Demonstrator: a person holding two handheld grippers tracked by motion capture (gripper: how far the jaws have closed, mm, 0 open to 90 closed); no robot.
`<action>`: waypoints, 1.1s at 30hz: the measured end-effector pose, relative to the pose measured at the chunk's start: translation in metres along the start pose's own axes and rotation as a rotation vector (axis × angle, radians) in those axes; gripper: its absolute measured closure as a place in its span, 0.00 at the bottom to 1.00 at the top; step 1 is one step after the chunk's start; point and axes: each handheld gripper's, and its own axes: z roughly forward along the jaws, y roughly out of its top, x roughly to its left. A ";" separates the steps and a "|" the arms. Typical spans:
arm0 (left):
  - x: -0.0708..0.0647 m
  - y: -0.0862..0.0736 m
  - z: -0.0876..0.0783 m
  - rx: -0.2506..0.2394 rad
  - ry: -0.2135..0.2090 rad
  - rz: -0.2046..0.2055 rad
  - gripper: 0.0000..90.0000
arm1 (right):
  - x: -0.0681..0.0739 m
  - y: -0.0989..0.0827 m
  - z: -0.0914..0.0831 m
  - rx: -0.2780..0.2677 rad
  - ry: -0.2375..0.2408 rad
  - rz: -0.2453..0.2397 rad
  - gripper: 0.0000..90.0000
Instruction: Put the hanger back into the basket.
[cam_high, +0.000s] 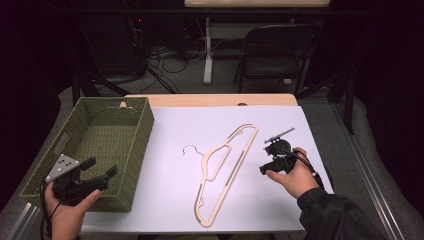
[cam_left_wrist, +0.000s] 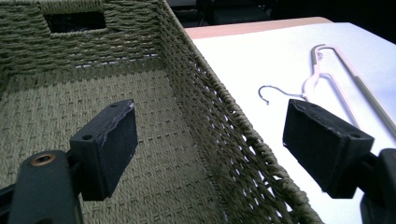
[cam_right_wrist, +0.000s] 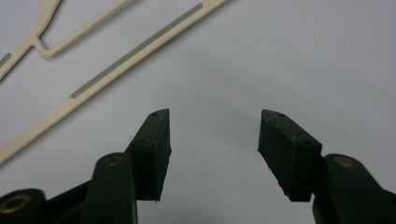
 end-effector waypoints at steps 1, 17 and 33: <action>0.000 0.000 0.000 -0.002 0.003 0.000 0.20 | 0.001 0.004 0.000 0.011 -0.004 -0.006 0.49; -0.003 0.000 0.003 0.027 -0.055 0.005 0.28 | 0.014 0.040 0.022 0.114 -0.008 0.058 0.49; -0.005 0.001 0.002 0.027 -0.034 0.021 0.29 | 0.044 0.060 0.058 0.164 0.012 0.092 0.43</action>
